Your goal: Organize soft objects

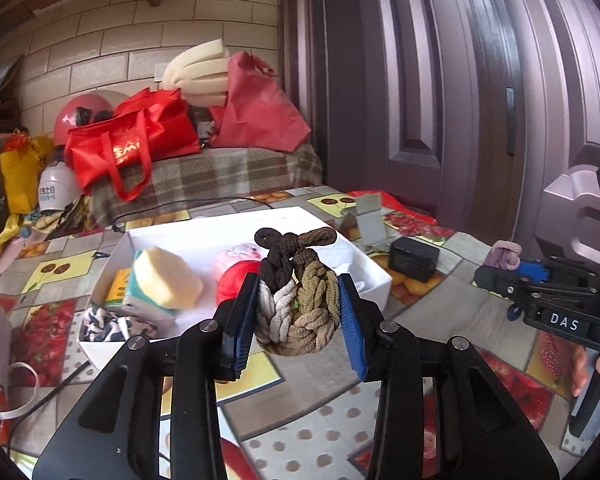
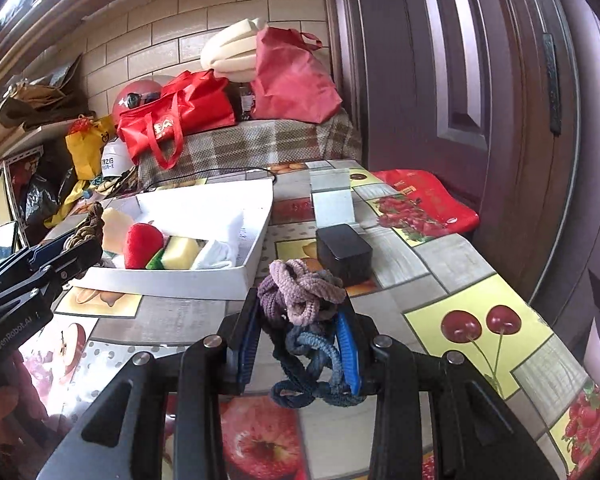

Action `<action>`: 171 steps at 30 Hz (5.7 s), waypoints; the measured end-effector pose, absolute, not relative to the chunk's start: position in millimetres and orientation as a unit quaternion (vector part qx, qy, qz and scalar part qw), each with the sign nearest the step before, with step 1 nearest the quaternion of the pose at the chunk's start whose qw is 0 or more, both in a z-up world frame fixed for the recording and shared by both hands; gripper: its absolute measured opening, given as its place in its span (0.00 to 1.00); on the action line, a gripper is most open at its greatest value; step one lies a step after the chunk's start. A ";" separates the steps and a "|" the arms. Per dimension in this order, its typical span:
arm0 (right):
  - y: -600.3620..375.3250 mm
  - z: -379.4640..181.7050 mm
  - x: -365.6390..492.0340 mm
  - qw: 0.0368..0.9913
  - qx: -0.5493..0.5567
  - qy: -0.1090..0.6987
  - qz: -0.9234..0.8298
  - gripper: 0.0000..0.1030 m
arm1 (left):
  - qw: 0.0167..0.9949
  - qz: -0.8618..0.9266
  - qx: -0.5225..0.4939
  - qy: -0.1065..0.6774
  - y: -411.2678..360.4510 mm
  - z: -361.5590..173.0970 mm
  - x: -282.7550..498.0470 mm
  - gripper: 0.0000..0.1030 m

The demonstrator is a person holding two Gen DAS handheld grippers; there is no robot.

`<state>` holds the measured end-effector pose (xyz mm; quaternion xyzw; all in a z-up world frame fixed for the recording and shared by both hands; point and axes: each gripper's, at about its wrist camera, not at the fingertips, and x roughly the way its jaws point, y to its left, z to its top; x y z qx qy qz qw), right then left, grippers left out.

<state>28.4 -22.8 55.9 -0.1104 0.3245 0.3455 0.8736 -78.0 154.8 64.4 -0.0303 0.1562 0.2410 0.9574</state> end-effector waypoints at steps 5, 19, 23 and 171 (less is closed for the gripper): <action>4.7 51.9 21.5 0.862 -0.131 0.315 0.375 0.35 | 0.948 0.270 -0.060 0.159 183.0 59.0 -86.7 0.37; 72.4 35.3 36.2 0.851 -0.071 0.333 0.400 0.35 | 0.932 0.292 -0.094 0.192 235.1 52.3 -75.3 0.37; 91.2 26.7 46.0 0.837 -0.064 0.358 0.408 0.35 | 0.927 0.296 -0.114 0.200 249.4 50.3 -71.0 0.37; -38.6 84.9 -48.6 0.904 0.015 0.268 0.334 1.00 | 0.879 0.459 -0.050 0.123 109.6 80.9 -183.9 1.00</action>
